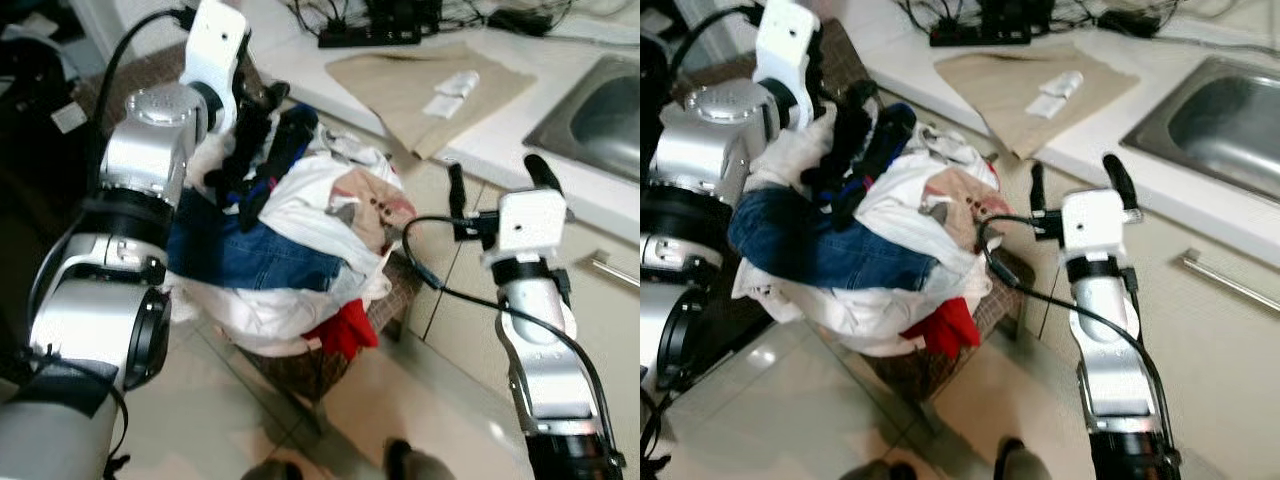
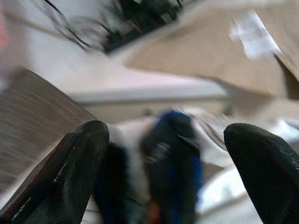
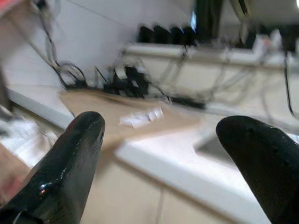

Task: Clothes washing

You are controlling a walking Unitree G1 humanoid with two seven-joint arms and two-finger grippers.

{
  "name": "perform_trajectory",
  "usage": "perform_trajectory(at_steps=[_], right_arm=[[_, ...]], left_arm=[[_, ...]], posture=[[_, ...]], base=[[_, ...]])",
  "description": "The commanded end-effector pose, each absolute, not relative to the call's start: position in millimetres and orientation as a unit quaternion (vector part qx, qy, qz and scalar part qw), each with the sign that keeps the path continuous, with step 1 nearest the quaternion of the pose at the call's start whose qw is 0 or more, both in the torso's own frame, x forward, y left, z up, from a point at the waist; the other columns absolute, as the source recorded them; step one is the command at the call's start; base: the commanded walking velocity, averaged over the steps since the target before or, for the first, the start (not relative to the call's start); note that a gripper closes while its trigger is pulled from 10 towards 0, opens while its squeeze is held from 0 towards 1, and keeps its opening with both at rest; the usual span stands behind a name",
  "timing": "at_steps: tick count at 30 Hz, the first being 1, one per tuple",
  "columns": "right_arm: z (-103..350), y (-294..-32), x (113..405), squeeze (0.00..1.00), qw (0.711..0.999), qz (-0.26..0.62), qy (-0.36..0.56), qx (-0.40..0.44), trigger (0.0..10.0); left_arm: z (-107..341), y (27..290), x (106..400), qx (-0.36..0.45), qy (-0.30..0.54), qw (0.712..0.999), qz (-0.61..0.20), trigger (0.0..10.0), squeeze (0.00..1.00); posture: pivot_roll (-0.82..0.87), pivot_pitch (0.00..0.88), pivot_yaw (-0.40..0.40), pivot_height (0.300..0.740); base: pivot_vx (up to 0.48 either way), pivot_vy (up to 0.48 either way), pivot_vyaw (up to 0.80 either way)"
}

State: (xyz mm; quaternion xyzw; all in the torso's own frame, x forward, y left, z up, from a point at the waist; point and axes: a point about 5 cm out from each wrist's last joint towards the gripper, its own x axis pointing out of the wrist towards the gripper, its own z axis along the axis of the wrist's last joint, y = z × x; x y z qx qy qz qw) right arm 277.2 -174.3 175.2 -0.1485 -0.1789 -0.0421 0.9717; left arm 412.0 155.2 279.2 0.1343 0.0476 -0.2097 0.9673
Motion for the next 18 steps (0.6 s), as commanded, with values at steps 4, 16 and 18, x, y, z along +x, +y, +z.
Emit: perform_trajectory(at_steps=[4,16,18], right_arm=[[173.4,-174.6,261.1,0.00,0.973,-0.074,-0.165,-0.140,10.0],[174.8,-179.6,257.9,0.00,0.973,-0.081,-0.153,-0.149,10.0],[175.4,-179.3,258.7,0.00,0.974,-0.080,-0.153,-0.149,10.0]], left_arm=[[229.4,175.4,413.3,0.098,0.145,0.969,-0.171,10.0,0.00],[215.8,190.5,413.9,0.114,0.155,0.973,-0.129,10.0,0.00],[213.3,191.6,413.5,0.110,0.159,0.973,-0.127,10.0,0.00]], posture=[[-0.23,0.144,0.213,0.740],[-0.25,0.134,0.198,0.740],[-0.24,0.127,0.191,0.740]], base=[[0.000,0.000,0.00],[0.000,0.000,0.00],[0.000,0.000,0.00]])
